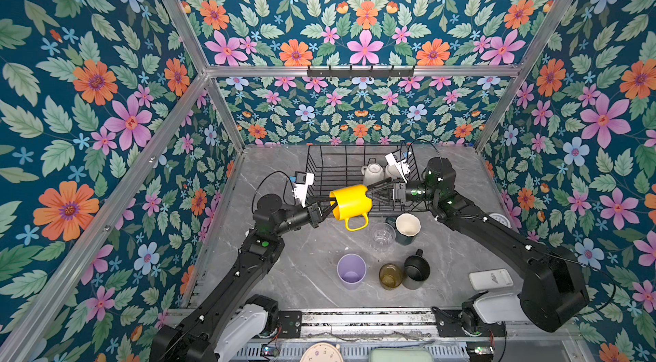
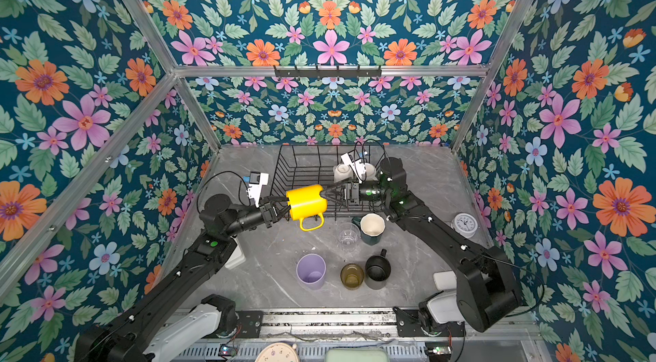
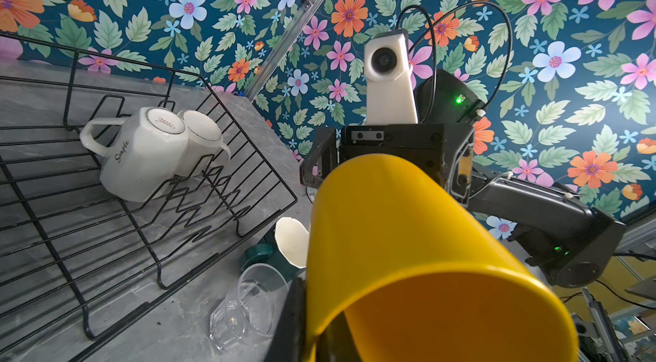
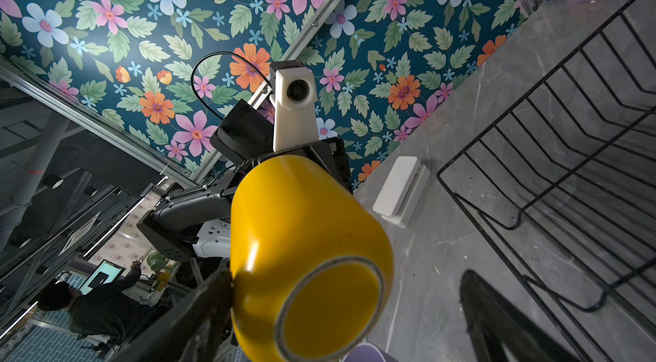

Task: Load the cups into the dish rack
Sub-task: 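Grasp the held yellow mug's body with the right gripper above the rack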

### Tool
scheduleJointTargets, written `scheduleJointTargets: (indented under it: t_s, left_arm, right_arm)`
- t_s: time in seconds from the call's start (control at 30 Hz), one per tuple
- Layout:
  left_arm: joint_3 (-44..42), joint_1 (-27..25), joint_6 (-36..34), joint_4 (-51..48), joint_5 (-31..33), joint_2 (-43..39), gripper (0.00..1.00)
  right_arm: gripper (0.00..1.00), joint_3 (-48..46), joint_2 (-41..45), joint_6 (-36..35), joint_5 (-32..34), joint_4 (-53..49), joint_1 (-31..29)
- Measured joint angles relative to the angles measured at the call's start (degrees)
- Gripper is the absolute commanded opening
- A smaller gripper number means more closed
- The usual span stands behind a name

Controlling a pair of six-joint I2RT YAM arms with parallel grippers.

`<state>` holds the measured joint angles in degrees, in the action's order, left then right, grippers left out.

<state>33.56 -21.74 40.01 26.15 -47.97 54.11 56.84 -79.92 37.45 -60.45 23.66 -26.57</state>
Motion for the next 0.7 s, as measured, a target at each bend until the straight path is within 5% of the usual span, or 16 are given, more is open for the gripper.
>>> scheduleJointTargets:
  t_s: [0.7]
  left_arm:
    - [-0.4,0.1,0.1,0.8,0.0,-0.4,0.00]
  right_arm:
    - [0.98,4.2,-6.1,1.1,-2.4,1.0,-6.8]
